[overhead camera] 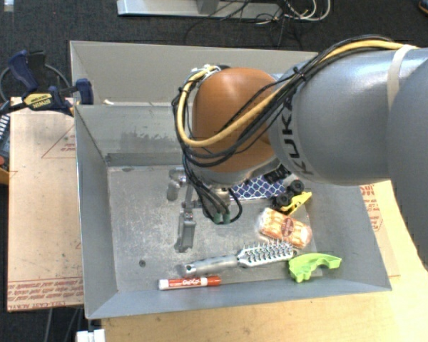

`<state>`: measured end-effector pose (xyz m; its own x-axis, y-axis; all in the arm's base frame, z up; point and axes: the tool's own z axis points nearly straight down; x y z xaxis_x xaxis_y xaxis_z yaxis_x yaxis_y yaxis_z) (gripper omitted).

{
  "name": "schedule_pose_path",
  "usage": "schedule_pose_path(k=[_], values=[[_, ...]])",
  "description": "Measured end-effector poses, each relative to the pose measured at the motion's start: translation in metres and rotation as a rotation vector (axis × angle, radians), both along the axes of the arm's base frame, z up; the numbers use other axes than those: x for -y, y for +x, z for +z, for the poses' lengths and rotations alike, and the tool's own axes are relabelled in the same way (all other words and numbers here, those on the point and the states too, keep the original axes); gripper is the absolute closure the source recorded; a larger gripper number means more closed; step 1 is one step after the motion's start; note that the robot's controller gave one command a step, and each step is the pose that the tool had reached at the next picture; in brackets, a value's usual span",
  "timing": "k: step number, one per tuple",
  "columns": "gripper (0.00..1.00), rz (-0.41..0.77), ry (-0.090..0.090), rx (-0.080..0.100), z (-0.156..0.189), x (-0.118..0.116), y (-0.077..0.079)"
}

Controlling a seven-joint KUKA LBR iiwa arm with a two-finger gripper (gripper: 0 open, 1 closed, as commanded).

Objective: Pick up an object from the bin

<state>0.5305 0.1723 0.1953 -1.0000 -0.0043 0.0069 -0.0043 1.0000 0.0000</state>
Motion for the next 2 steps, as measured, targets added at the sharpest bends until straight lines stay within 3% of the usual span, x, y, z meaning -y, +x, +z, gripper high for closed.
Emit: schedule_pose_path(k=[1, 2], values=[[0.0, -0.005, 0.001, 0.007, 0.005, 0.001, 0.002], [0.0, 0.164, 0.002, 0.005, -0.095, 0.076, -0.025]])
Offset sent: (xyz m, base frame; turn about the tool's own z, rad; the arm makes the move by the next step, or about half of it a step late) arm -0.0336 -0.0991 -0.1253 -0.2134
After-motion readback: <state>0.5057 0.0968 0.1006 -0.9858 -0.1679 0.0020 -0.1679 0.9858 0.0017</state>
